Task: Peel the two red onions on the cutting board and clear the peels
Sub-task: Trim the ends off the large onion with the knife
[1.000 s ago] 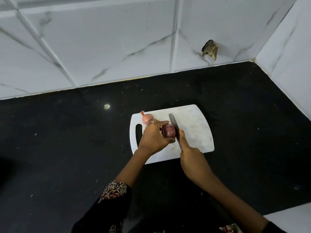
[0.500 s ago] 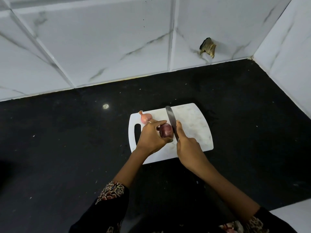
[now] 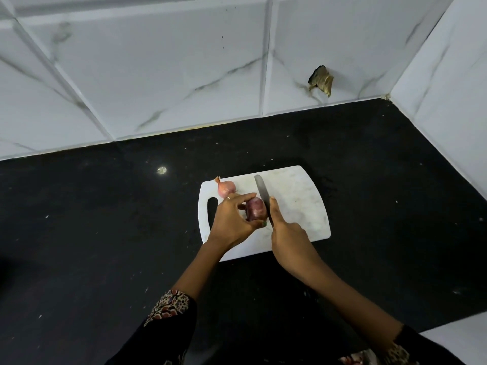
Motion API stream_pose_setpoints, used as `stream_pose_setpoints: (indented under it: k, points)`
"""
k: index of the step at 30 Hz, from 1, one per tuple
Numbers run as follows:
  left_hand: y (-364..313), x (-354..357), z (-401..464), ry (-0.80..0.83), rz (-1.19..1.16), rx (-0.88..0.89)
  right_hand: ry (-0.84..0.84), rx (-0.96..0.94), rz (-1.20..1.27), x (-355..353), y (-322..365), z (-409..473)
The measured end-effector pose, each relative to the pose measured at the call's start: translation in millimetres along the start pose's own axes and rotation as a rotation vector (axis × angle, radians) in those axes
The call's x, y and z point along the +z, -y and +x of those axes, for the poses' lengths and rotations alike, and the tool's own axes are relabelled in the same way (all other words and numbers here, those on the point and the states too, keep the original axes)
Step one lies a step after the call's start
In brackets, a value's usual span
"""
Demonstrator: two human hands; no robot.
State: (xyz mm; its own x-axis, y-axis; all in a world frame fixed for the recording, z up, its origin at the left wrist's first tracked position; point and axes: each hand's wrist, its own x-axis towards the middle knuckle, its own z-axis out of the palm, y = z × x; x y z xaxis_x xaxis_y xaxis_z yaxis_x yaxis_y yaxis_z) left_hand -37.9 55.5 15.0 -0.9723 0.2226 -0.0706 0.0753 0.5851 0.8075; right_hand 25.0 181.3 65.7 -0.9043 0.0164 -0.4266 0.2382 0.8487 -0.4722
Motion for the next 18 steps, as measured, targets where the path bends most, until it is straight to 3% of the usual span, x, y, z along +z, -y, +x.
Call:
stream_pose_setpoints:
  k: [18]
  points:
    - [-3,-2,0,0.004,0.016,0.049,-0.044,-0.002,-0.139,15,1,17]
